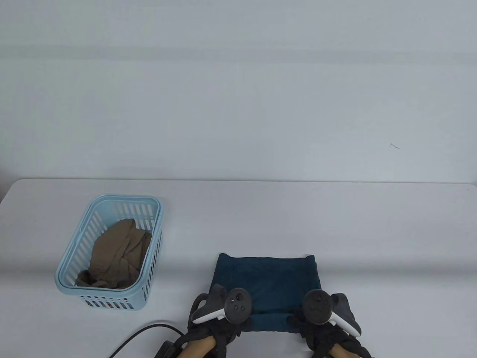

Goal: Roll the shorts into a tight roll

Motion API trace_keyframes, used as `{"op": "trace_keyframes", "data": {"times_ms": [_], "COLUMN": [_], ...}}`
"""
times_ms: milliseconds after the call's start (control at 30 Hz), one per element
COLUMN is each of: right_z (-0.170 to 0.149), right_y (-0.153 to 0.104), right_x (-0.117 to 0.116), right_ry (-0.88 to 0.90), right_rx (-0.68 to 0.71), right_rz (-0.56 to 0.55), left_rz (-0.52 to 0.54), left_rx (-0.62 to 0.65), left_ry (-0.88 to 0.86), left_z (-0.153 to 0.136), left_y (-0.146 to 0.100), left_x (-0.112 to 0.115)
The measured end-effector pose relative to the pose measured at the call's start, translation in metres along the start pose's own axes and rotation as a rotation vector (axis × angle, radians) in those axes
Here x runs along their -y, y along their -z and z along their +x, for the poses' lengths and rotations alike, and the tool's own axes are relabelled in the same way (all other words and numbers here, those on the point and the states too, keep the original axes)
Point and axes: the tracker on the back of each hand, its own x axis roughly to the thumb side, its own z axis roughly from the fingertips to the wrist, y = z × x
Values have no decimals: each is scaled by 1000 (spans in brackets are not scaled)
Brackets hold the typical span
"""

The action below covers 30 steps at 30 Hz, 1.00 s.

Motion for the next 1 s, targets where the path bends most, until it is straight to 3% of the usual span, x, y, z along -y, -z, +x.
{"op": "trace_keyframes", "data": {"times_ms": [200,300,433,633,767,933,1000], "right_z": [3,4,5,15,18,14,15], "right_y": [1,0,0,-9,-12,-3,-1], "right_x": [0,0,0,8,7,-8,-12], "right_ry": [-94,-112,-122,-223,-260,-365,-390], "right_rx": [-27,-41,-63,21,81,43,39], "right_rz": [-48,-76,-104,-216,-150,-23,-41], "left_rz": [30,158,58,34,25,-15,-7], "left_rx": [-9,79,120,73,48,39,45], "left_ry": [-44,55,69,242,260,293,327], "left_z": [-1,7,17,15,12,10,11], "left_y": [-3,-13,-18,-12,-8,-2,0], "left_x": [0,-12,-15,-2,4,17,23]}}
